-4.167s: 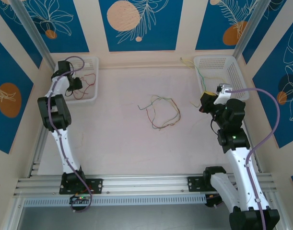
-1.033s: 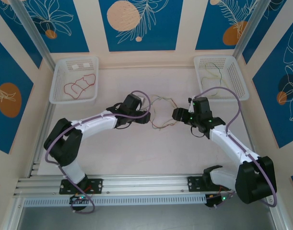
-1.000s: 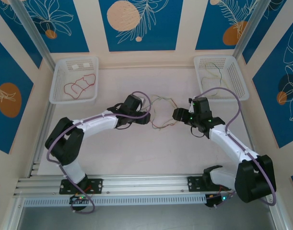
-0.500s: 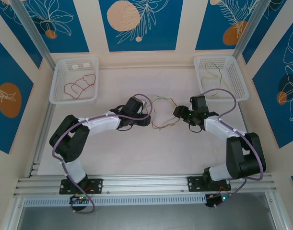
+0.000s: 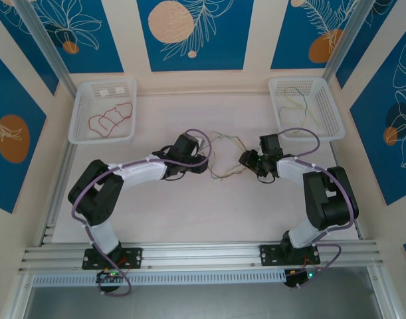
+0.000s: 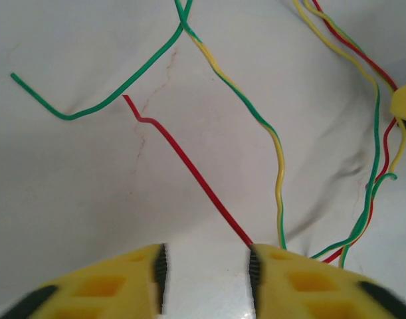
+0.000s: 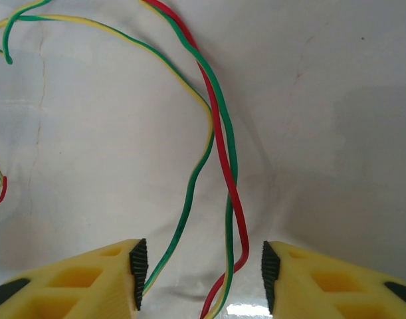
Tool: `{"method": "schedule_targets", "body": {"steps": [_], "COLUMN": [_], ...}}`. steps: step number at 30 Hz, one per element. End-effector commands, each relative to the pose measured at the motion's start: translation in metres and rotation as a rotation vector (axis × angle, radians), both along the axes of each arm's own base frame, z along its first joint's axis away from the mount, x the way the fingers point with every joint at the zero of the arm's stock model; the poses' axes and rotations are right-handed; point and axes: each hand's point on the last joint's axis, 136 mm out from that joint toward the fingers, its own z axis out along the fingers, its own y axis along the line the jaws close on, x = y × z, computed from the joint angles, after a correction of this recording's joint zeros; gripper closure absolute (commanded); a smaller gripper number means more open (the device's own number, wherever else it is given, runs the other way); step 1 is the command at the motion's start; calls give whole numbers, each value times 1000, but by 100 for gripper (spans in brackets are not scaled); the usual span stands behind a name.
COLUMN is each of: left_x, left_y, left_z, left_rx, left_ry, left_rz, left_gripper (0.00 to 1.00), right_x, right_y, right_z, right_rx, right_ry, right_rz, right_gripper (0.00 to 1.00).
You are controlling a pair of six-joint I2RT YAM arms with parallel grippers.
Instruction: Untangle the cables
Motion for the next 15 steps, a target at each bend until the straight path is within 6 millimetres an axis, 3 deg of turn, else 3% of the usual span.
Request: {"method": "schedule_targets", "body": {"steps": [1,6,10,15], "left_x": [3,5,4,5], "left_y": [-10,1,11,26], "left_z": [13,15,20,36], "left_rx": [-28,18,37,64], "left_ry": [-34,-49,-70,-127], "left_rz": [-24,10,37,82], "left_gripper": [81,100,100,100], "right_x": [-2,-3,-4,-5], "right_y": [2,1,0,0], "right_z": [-9,-16,-15,-9], "right_rx": [20,21,27,18], "right_ry": [16,8,-3,-22], "right_rz": [-4,-6,-12,2], "right_gripper": [53,60,67,87]}}
